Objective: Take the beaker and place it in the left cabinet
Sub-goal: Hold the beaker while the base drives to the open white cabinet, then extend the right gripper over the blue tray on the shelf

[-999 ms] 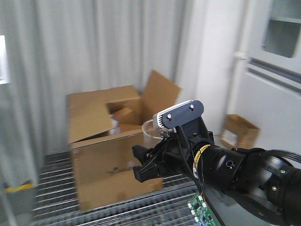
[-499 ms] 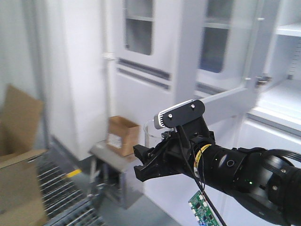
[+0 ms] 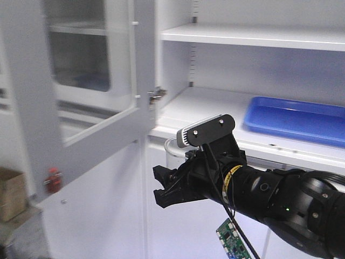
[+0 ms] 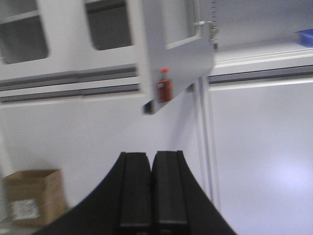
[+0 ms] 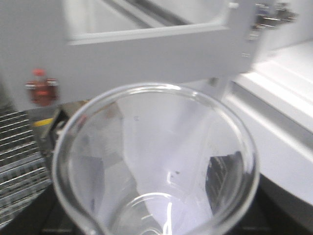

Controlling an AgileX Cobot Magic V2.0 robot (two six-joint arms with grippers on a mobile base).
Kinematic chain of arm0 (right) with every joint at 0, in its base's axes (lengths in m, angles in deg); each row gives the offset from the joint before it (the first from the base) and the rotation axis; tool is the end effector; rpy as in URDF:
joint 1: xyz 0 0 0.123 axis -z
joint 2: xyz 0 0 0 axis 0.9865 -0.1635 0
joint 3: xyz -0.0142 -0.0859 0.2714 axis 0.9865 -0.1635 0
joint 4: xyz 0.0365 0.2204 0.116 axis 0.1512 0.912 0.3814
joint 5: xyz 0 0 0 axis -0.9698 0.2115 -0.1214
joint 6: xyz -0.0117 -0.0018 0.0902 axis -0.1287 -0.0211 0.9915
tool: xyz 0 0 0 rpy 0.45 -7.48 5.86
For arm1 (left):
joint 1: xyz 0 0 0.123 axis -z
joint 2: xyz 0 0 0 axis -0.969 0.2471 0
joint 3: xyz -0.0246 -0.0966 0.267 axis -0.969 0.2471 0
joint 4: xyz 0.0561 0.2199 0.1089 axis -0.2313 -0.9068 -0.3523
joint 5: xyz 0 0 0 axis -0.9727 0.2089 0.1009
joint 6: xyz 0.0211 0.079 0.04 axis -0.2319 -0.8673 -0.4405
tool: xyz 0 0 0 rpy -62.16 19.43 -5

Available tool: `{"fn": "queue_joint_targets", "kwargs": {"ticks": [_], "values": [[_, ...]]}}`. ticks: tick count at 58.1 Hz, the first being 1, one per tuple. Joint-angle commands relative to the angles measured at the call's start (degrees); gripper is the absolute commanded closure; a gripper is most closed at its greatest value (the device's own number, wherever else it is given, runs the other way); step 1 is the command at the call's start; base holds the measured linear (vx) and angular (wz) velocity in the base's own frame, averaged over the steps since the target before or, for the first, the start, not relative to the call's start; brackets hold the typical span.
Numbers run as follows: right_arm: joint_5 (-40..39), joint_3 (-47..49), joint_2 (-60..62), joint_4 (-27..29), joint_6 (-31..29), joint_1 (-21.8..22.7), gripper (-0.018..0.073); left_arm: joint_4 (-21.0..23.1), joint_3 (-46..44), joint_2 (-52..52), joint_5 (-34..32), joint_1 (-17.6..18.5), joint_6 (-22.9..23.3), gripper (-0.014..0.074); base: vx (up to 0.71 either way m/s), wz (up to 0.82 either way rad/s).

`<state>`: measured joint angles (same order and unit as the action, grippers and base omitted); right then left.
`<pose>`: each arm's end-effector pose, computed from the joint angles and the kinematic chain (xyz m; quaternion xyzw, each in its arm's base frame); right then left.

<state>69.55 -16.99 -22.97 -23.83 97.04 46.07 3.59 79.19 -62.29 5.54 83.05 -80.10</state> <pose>0.2951 0.2035 0.3256 -0.2820 0.7529 0.1471 0.5762 0.0564 -0.0073 0.2029 0.0913 0.6776 0.0041 0.7297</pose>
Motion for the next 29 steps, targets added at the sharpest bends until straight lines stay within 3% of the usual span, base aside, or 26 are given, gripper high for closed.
{"fn": "queue_joint_targets", "kwargs": {"ticks": [1,29], "values": [[-4.0,1.8,2.5,0.0,0.1,0.2,0.0561,0.2,0.9,-1.1,-4.3,0.0,0.2,0.0595,0.20,-0.66],[-4.0,1.8,2.5,0.0,0.1,0.2,0.0561,0.2,0.9,-1.1,-4.3,0.0,0.2,0.0595,0.20,-0.54]]}}
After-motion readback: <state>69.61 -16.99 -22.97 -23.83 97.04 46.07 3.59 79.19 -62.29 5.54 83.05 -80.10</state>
